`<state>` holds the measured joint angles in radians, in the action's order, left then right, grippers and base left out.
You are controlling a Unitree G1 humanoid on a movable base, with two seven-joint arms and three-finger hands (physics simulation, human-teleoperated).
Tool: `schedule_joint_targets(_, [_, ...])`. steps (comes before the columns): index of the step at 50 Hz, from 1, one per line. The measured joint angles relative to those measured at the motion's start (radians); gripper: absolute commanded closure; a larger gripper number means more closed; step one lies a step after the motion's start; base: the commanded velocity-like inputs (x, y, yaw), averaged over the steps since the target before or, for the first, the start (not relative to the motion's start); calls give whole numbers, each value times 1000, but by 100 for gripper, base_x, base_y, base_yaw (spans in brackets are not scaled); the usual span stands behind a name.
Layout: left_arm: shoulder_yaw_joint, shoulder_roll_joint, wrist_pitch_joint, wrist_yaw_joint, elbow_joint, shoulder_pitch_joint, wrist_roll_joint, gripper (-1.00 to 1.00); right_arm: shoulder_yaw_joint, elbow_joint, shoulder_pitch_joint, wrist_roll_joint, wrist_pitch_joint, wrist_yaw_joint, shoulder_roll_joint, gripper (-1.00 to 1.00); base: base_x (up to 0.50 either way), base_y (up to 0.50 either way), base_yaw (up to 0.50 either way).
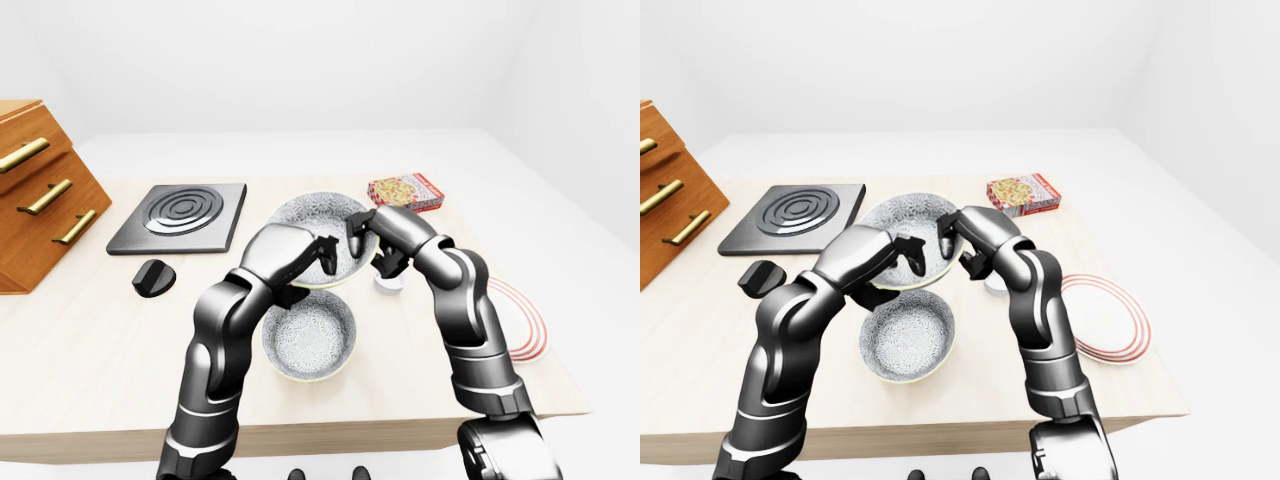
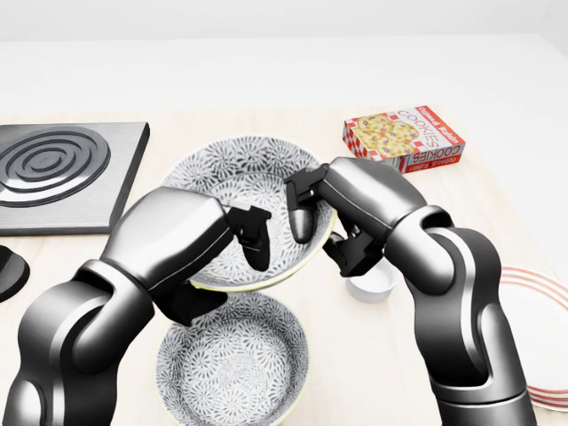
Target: Pick the akita bowl from table center and place it on the plate.
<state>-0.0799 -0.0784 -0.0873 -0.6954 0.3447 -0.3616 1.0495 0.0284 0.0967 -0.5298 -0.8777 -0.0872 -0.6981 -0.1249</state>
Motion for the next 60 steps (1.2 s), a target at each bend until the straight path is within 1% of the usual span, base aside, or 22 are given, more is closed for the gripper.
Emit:
schedule_joint_targets(2, [1, -2, 0, -3, -3, 2, -5, 13, -4, -2, -1, -12, 0, 0, -1, 100, 0, 0, 0])
schedule_joint_targets(3, [0, -3, 0, -3, -4, 3, -8, 4, -6, -3, -1, -17, 0, 0, -2, 100, 0, 0, 0])
schedule_joint_targets(6, [2, -6, 0, -3, -8, 5, -10, 3, -11, -4, -2, -30, 0, 0, -3, 100, 0, 0, 0])
schedule_joint_targets(7, [3, -7, 0, -3, -9, 5, -9, -7, -12, -5, -2, -33, 0, 0, -3, 100, 0, 0, 0])
schedule_joint_targets(8, [5, -8, 0, -3, -10, 5, -8, -43, -12, -5, -1, -35, 0, 0, -4, 100, 0, 0, 0])
schedule_joint_targets(9, [7, -9, 0, -3, -11, 5, -5, -43, -13, -6, 0, -34, 0, 0, -6, 100, 0, 0, 0])
schedule_joint_targets(11, [11, -12, 0, -3, -13, 5, 2, -65, -12, -6, 2, -28, 0, 0, -7, 100, 0, 0, 0])
schedule_joint_targets(12, [13, -13, 0, -3, -13, 5, 4, -100, -12, -6, 3, -27, 0, 0, -8, 100, 0, 0, 0])
schedule_joint_targets(21, [21, -15, 0, -3, 8, 14, -4, -100, -19, -12, 5, -29, 0, 0, -19, 100, 0, 0, 0])
schedule_joint_targets(26, [34, -11, 0, -3, 63, 19, -39, -100, -27, -17, 4, -27, 0, 0, -30, 100, 0, 0, 0])
schedule_joint_targets(28, [39, -4, 10, -3, 99, 18, -65, -100, -30, -17, 5, -27, 0, 0, -34, 100, 0, 0, 0])
schedule_joint_targets(30, [43, 5, 41, -3, 138, 12, -95, -100, -34, -16, 6, -26, 0, 0, -38, 100, 0, 0, 0])
schedule_joint_targets(32, [50, 17, 104, -3, 182, -4, -134, -100, -38, -15, 8, -24, 0, 0, -42, 100, 0, 0, 0])
schedule_joint_targets(34, [58, 24, 175, -3, 222, -24, -180, -100, -42, -13, 9, -22, 0, 0, -46, 100, 0, 0, 0])
schedule_joint_targets(36, [76, 33, 175, -3, 263, -53, -236, -100, -46, -9, 11, -19, 0, 0, -51, 100, 0, 0, 0])
schedule_joint_targets(39, [111, 34, 175, 7, 306, -94, -349, -100, -54, -3, 15, -13, 0, 0, -58, 100, 0, 0, 0])
schedule_joint_targets(44, [171, -3, 175, 99, 313, -118, -561, -100, -70, 12, 18, 1, 0, 0, -73, 100, 0, 0, 0])
schedule_joint_targets(48, [196, -31, 175, 180, 311, -92, -698, -100, -85, 27, 23, 17, 0, 0, -86, 100, 0, 0, 0])
schedule_joint_targets(51, [202, -41, 175, 236, 326, -58, -776, -100, -97, 34, 30, 32, 0, 0, -98, 100, 0, 0, 0])
schedule_joint_targets(55, [200, -47, 175, 296, 351, -12, -848, -100, -118, 48, 47, 51, 0, 0, -117, 100, 0, 0, 0])
schedule_joint_targets(60, [194, -49, 175, 344, 386, 31, -901, -100, -148, 67, 78, 73, 0, 0, -143, 100, 0, 0, 0])
